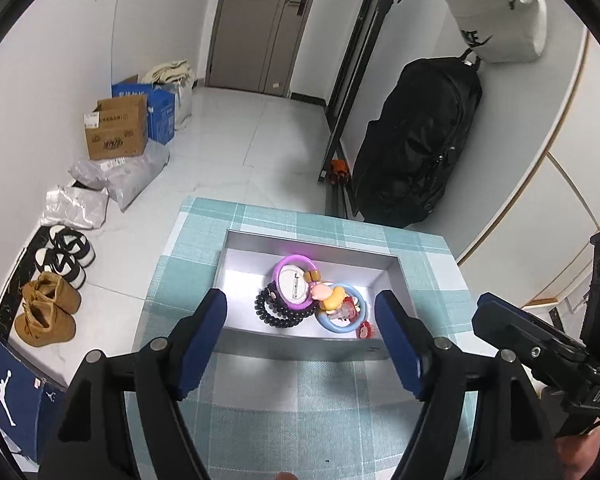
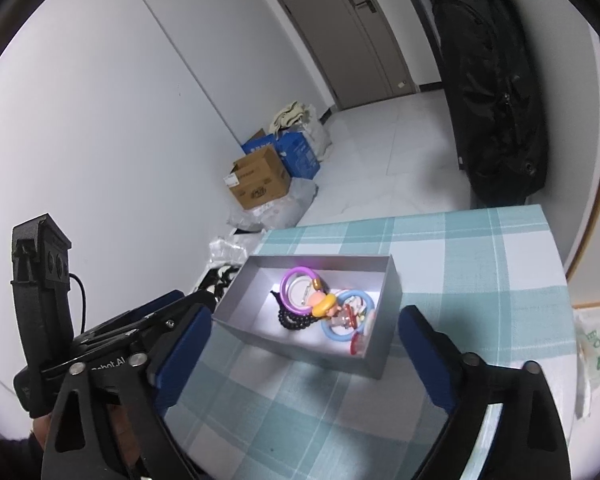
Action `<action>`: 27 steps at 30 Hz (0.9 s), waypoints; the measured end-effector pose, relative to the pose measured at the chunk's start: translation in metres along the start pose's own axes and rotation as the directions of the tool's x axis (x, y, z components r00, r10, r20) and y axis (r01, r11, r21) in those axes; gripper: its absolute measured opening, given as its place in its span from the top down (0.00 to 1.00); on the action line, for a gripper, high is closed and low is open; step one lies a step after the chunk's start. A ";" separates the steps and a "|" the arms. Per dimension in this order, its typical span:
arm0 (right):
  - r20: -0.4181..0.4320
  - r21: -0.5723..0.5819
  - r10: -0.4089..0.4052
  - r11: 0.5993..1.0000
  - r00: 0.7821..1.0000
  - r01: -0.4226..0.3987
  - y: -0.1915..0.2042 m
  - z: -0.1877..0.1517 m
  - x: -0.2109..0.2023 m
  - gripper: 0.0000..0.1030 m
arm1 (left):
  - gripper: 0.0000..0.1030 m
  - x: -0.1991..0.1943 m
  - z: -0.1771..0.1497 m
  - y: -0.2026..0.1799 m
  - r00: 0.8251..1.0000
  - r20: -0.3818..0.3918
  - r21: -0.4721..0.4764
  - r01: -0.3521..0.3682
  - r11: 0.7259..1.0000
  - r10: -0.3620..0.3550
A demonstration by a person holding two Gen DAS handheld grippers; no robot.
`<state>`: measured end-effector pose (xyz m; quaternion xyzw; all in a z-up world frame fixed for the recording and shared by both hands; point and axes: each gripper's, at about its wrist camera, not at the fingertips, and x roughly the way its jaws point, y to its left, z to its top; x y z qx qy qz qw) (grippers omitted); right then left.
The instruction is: Organize jewelry
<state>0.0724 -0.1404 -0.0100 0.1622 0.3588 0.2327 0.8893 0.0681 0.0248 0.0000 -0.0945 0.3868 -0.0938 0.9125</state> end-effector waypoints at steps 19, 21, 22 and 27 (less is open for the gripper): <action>0.067 -0.094 -0.099 0.990 0.993 0.105 0.011 -0.031 -0.024 0.00 | 0.29 -0.027 -0.022 -0.002 0.998 0.058 0.006 -0.037 0.999 0.036; 0.069 -0.097 -0.105 0.989 0.992 0.111 0.011 -0.032 -0.025 0.00 | 0.29 -0.027 -0.024 -0.003 0.997 0.058 0.008 -0.043 0.999 0.042; 0.071 -0.097 -0.108 0.989 0.992 0.114 0.010 -0.032 -0.026 0.00 | 0.29 -0.028 -0.025 -0.004 0.997 0.059 0.010 -0.046 0.999 0.045; 0.072 -0.103 -0.115 0.987 0.991 0.122 0.010 -0.033 -0.027 0.00 | 0.29 -0.029 -0.029 -0.006 0.997 0.060 0.020 -0.051 0.998 0.050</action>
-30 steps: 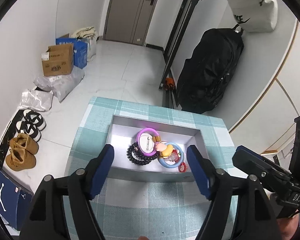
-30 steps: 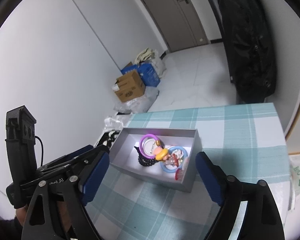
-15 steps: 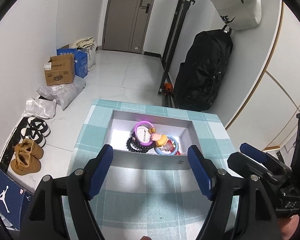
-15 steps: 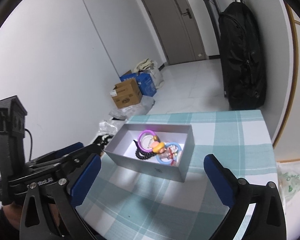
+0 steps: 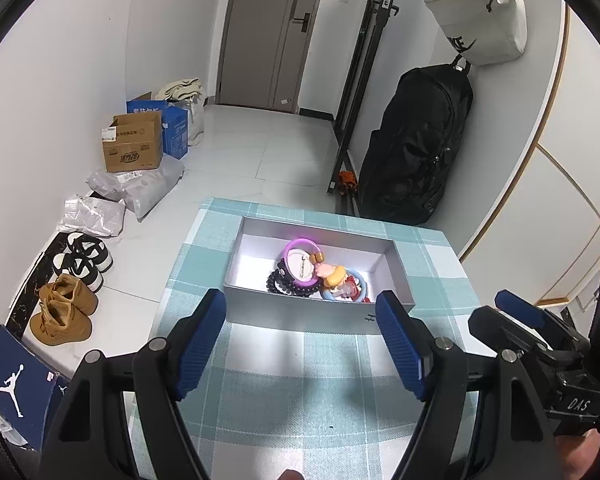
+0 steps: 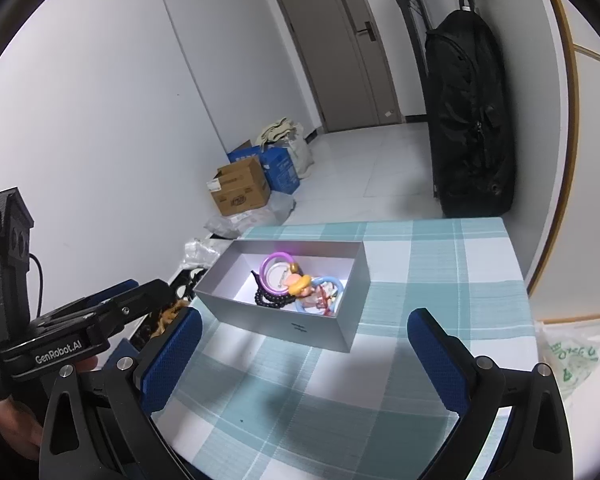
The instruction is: Organize jewelry
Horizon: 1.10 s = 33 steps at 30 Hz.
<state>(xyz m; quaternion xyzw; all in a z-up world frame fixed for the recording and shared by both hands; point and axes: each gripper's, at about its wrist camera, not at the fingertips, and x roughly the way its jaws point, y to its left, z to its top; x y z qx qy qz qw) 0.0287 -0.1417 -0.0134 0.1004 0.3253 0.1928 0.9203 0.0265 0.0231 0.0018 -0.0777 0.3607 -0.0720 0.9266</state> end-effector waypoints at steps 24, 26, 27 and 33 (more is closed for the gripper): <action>-0.010 -0.015 -0.014 1.000 1.000 0.014 0.001 -0.001 0.002 0.00 | 0.29 -0.001 -0.001 0.000 1.000 0.004 0.001 -0.029 1.000 0.029; -0.012 -0.015 -0.016 1.000 1.000 0.015 0.000 -0.001 0.002 0.00 | 0.29 -0.001 -0.001 -0.001 1.000 0.005 0.003 -0.026 1.000 0.026; -0.013 -0.013 -0.016 1.000 1.000 0.015 0.000 -0.001 0.001 0.00 | 0.29 -0.001 -0.001 -0.001 1.000 0.005 0.003 -0.026 1.000 0.026; -0.012 -0.012 -0.016 1.000 1.000 0.016 -0.001 -0.001 0.000 0.00 | 0.29 0.001 -0.001 -0.003 1.000 0.001 0.012 -0.021 1.000 0.021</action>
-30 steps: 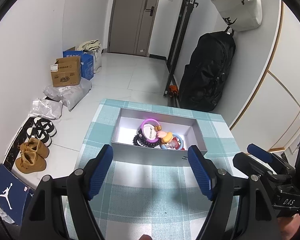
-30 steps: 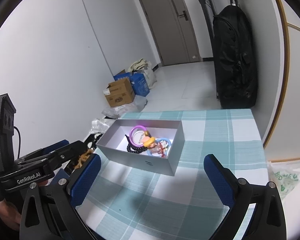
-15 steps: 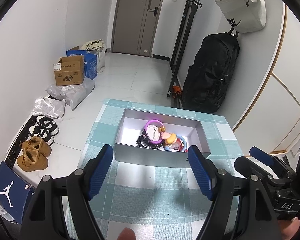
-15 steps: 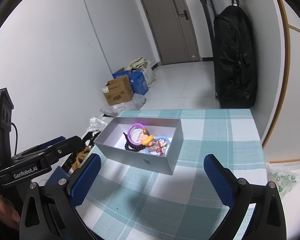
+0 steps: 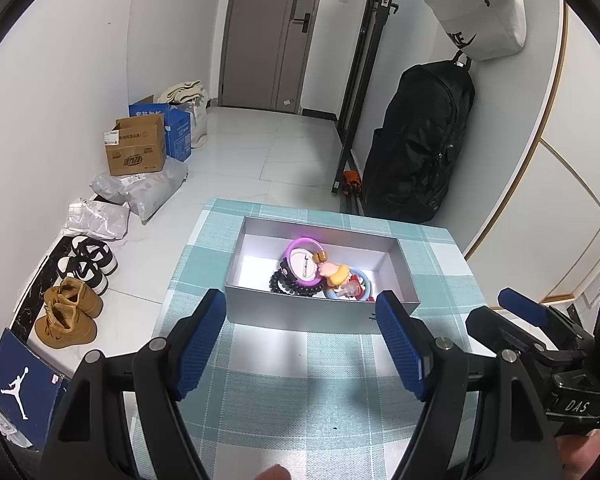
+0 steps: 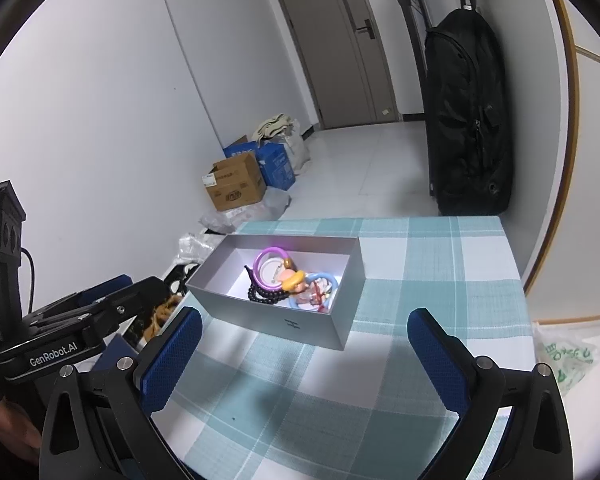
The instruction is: Organize jewelry
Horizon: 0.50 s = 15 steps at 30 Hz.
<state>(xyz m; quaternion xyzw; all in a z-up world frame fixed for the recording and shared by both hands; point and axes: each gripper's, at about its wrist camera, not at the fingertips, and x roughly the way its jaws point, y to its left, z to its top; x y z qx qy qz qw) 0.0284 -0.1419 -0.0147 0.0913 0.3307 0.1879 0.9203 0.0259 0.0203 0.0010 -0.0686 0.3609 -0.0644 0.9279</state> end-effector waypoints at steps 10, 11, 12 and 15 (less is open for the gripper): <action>-0.006 0.013 -0.004 1.000 1.000 0.004 -0.002 0.000 0.000 0.00 | 0.29 -0.001 -0.001 -0.001 1.000 0.007 0.009 0.003 1.000 -0.003; -0.006 0.014 -0.005 1.000 1.000 0.005 -0.003 0.000 0.000 0.00 | 0.29 -0.001 -0.001 -0.001 1.000 0.004 0.007 0.003 1.000 -0.003; -0.006 0.016 -0.005 1.000 1.000 0.005 -0.003 0.000 0.000 0.00 | 0.29 -0.001 -0.001 -0.001 1.000 0.003 0.005 0.003 1.000 -0.003; -0.008 0.017 -0.005 1.000 1.000 0.005 -0.004 -0.001 0.001 0.00 | 0.29 -0.001 -0.001 -0.001 1.000 0.002 0.004 0.001 1.000 -0.001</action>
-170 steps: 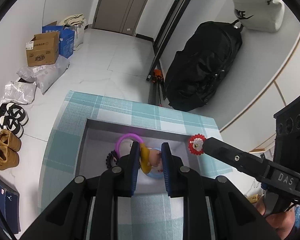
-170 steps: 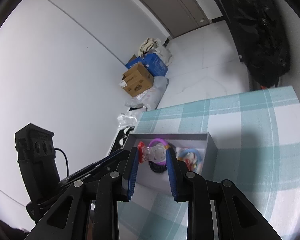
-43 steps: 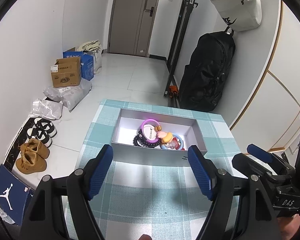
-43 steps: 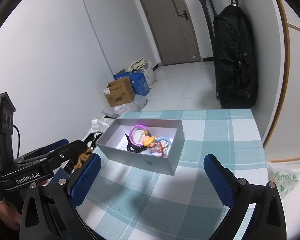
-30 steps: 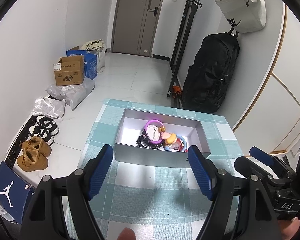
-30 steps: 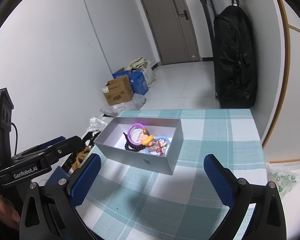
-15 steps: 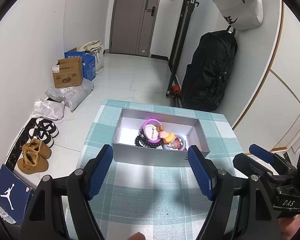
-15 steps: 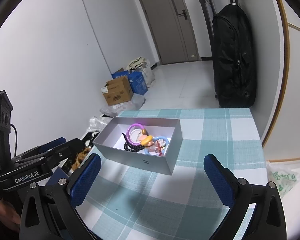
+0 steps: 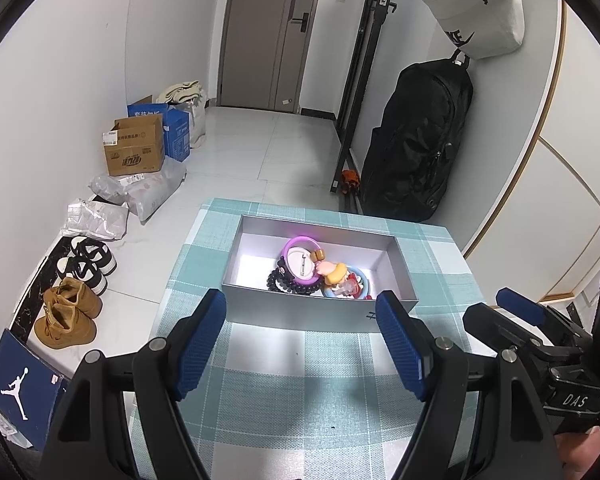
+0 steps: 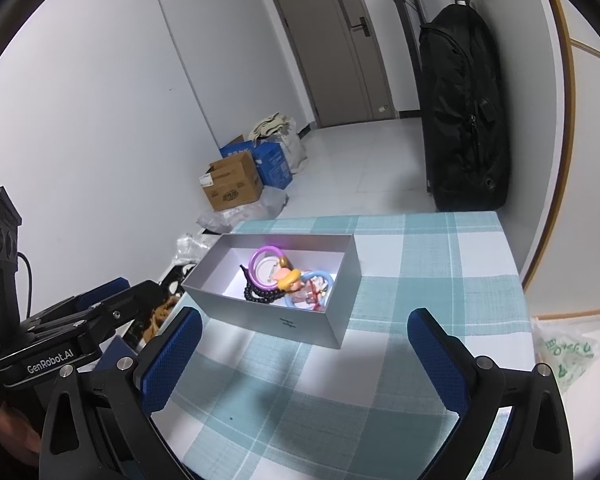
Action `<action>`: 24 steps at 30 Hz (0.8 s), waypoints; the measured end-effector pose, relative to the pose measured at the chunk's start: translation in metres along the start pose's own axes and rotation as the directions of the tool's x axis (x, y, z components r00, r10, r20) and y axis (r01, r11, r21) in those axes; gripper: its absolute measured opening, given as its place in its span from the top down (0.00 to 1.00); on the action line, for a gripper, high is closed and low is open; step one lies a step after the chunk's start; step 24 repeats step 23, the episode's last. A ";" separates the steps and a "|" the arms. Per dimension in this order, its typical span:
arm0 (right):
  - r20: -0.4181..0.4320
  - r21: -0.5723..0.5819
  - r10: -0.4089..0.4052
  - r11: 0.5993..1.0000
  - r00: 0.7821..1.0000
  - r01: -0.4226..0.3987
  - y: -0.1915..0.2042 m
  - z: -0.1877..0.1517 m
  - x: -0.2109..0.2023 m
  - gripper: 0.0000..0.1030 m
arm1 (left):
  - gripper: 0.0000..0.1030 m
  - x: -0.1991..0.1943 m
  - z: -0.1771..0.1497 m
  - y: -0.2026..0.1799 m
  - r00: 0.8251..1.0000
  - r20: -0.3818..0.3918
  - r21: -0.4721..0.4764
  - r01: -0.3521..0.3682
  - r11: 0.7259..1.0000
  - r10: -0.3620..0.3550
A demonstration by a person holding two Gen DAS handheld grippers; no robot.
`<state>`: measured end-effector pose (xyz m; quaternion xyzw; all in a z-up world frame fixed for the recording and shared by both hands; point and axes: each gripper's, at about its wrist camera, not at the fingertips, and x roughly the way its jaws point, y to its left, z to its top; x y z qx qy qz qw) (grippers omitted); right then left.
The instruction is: Organize jewelry
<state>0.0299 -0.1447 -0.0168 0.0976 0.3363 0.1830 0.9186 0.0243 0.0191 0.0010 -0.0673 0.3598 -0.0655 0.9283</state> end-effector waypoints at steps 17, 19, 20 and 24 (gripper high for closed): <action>-0.016 0.007 -0.010 1.000 1.000 0.010 -0.003 -0.001 0.007 0.00 | 0.29 0.004 -0.001 0.003 1.000 -0.013 0.005 -0.016 1.000 0.016; -0.018 0.008 -0.008 1.000 1.000 0.008 -0.003 -0.001 0.008 0.00 | 0.29 0.004 -0.002 0.002 1.000 -0.005 0.012 -0.005 1.000 0.005; -0.019 0.008 -0.008 1.000 1.000 0.008 -0.003 -0.001 0.009 0.00 | 0.29 0.005 -0.002 0.002 1.000 -0.005 0.014 -0.003 1.000 0.003; -0.027 0.011 -0.011 1.000 1.000 0.011 -0.005 -0.002 0.011 0.00 | 0.28 0.009 -0.004 0.003 1.000 -0.025 0.008 0.014 1.000 -0.013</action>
